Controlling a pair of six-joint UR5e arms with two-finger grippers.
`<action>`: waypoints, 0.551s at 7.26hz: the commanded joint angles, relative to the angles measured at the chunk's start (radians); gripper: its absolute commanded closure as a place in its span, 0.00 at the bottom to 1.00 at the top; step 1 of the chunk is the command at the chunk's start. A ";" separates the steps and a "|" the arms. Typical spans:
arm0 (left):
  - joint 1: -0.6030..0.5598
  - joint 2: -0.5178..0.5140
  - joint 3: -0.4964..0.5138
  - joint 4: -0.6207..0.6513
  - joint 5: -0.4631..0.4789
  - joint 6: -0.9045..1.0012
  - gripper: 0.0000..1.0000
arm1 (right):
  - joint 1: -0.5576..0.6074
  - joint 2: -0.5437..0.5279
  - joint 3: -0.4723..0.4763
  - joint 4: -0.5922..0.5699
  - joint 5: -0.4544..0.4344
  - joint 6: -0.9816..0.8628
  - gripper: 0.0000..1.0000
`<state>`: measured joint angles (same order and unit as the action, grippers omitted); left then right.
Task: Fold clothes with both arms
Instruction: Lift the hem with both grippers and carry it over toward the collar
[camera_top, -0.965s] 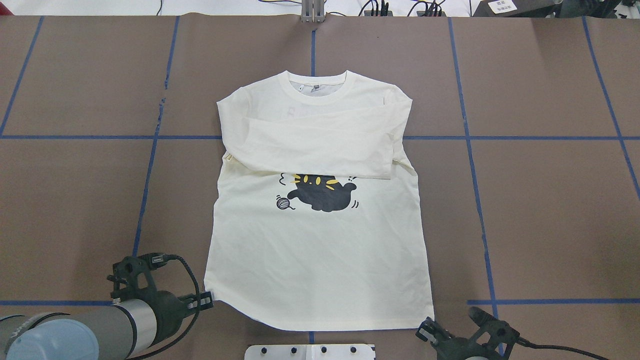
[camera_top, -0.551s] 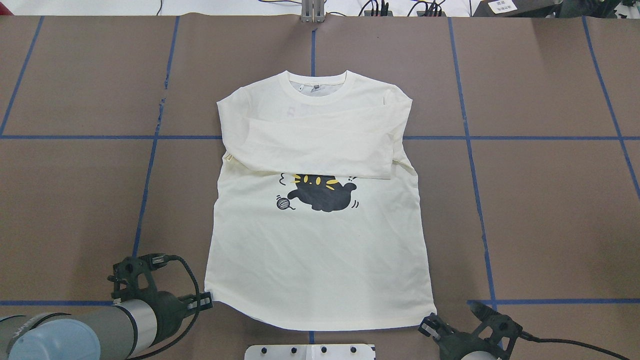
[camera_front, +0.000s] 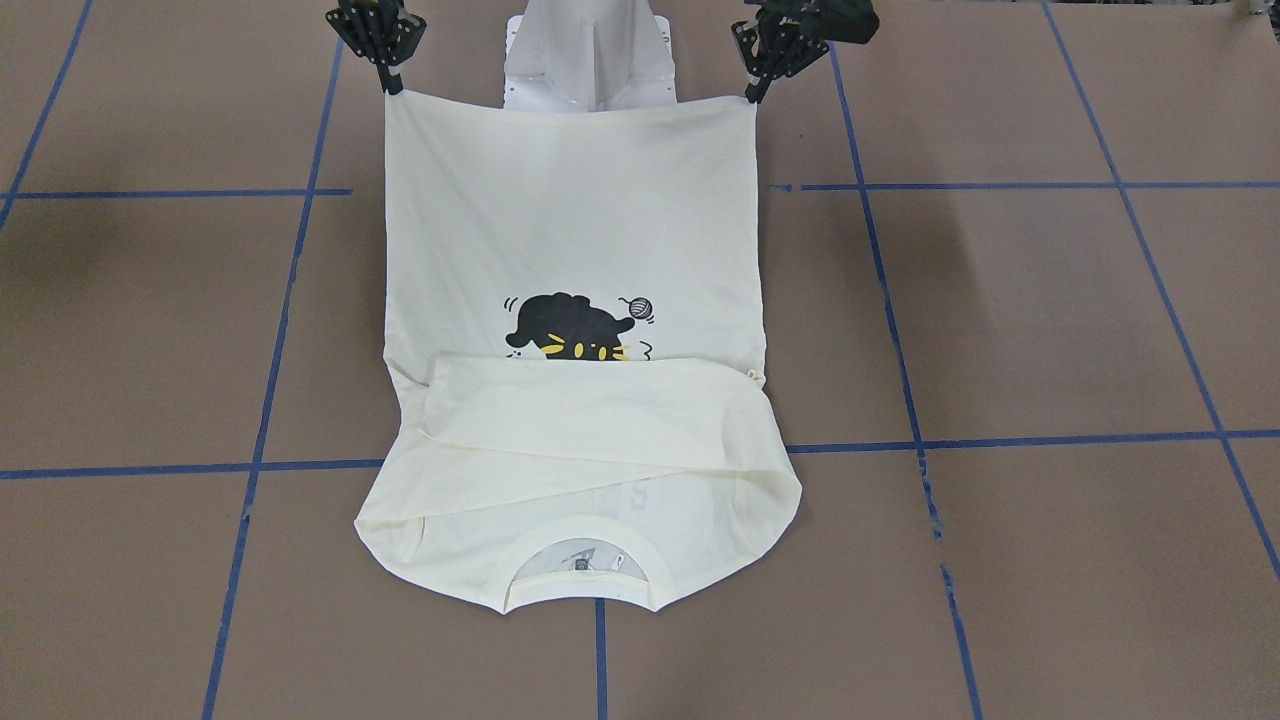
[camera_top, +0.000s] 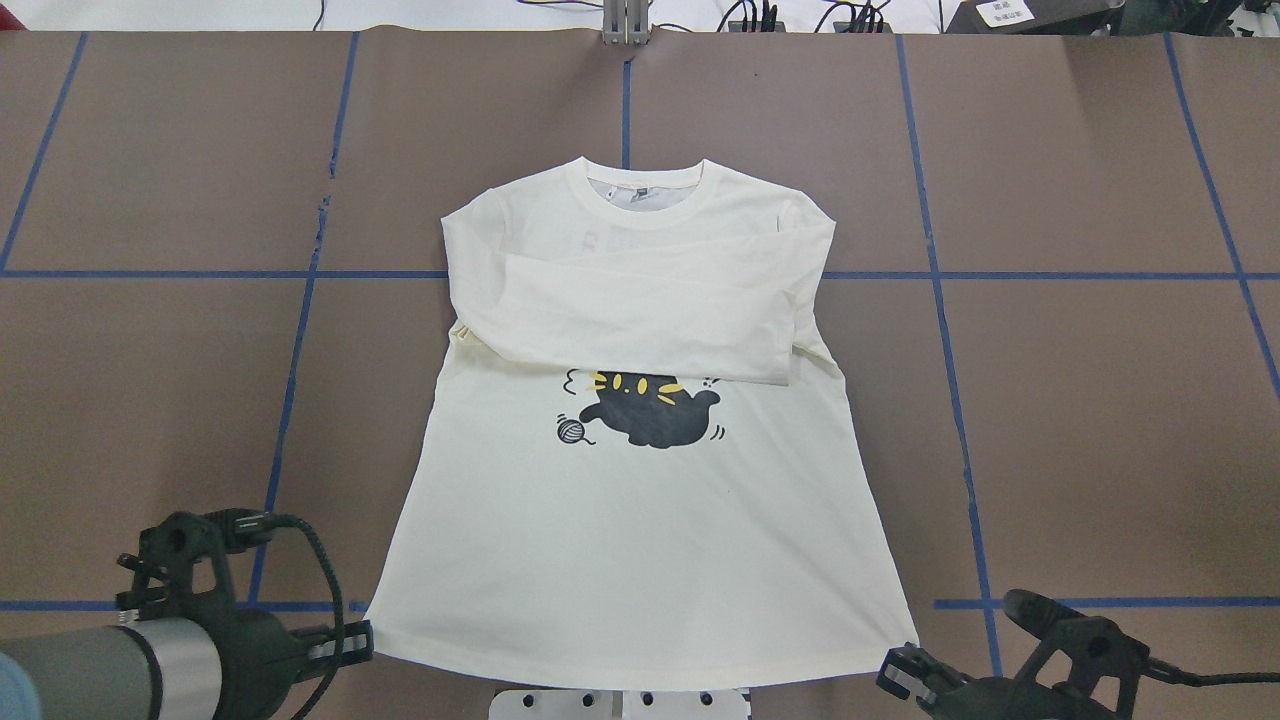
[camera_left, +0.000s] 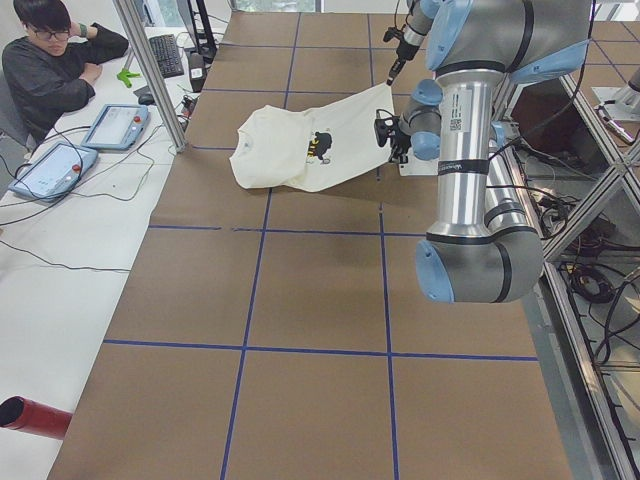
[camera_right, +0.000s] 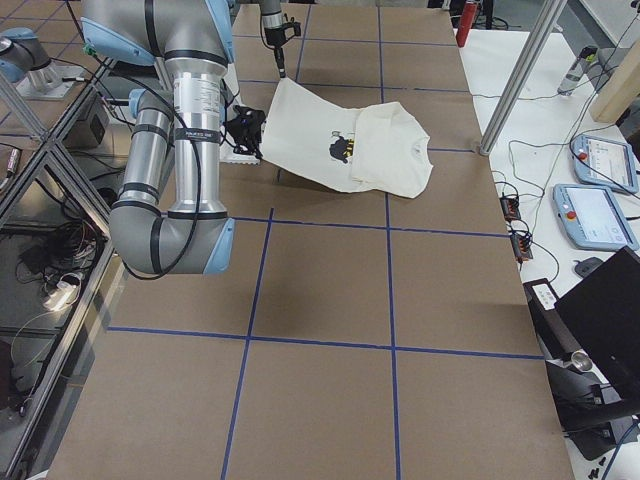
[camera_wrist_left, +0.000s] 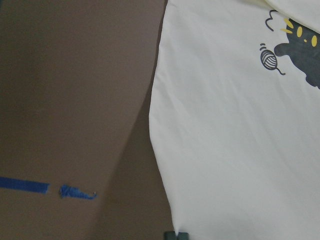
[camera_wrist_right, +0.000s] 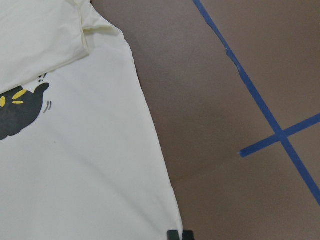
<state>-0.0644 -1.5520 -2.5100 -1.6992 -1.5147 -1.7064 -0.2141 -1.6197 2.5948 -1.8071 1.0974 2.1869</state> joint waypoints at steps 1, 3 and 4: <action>-0.078 -0.005 -0.183 0.199 -0.137 0.084 1.00 | 0.048 0.061 0.116 -0.142 0.079 -0.021 1.00; -0.277 -0.086 -0.136 0.240 -0.194 0.364 1.00 | 0.250 0.154 0.111 -0.170 0.189 -0.169 1.00; -0.387 -0.194 -0.036 0.277 -0.211 0.487 1.00 | 0.363 0.235 0.096 -0.210 0.296 -0.238 1.00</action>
<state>-0.3214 -1.6430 -2.6303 -1.4656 -1.6998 -1.3776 0.0158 -1.4686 2.7018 -1.9761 1.2868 2.0294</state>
